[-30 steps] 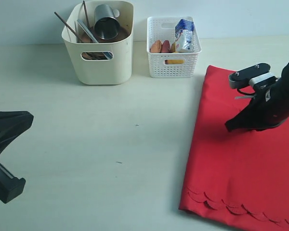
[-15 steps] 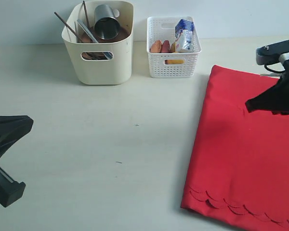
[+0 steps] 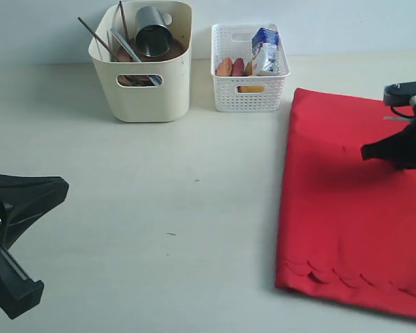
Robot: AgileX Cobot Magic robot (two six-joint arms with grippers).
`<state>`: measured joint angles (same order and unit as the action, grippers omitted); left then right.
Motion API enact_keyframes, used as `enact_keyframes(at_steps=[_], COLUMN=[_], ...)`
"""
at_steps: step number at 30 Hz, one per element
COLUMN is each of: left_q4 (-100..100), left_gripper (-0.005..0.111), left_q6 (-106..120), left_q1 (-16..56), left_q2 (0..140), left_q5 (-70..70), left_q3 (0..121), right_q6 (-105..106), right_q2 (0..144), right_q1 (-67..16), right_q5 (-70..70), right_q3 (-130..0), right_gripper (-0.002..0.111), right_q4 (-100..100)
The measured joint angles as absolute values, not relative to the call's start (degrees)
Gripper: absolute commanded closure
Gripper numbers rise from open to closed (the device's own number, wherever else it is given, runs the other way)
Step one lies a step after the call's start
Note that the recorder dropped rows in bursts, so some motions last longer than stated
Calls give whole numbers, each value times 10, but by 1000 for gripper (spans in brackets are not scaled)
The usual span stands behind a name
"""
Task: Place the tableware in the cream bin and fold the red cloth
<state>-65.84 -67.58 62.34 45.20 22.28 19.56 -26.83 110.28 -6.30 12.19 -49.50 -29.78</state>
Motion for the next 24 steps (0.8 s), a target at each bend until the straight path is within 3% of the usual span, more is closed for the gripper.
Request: enact_keyframes(at_steps=[6,11,19,24], left_q4=[-658,-658,-657,-656], left_gripper=[107,107,107,107], left_q6=[-666,-665,-663,-662], left_q1=[623,623,623,623], left_q2=[452,452,452,452], left_q5=[220,220,236,238], left_q3=[196,196,196,196], right_q6=[-260,-227,-191,-185], right_q2=[1202,1223,1069,966], right_q1=[-62,-62,-61,-61], right_q5=[132,200,254,208], right_q3=[-660,-725,-694,-589], right_gripper=[108,108,108,108], right_q4=[-278,-262,-220,-191])
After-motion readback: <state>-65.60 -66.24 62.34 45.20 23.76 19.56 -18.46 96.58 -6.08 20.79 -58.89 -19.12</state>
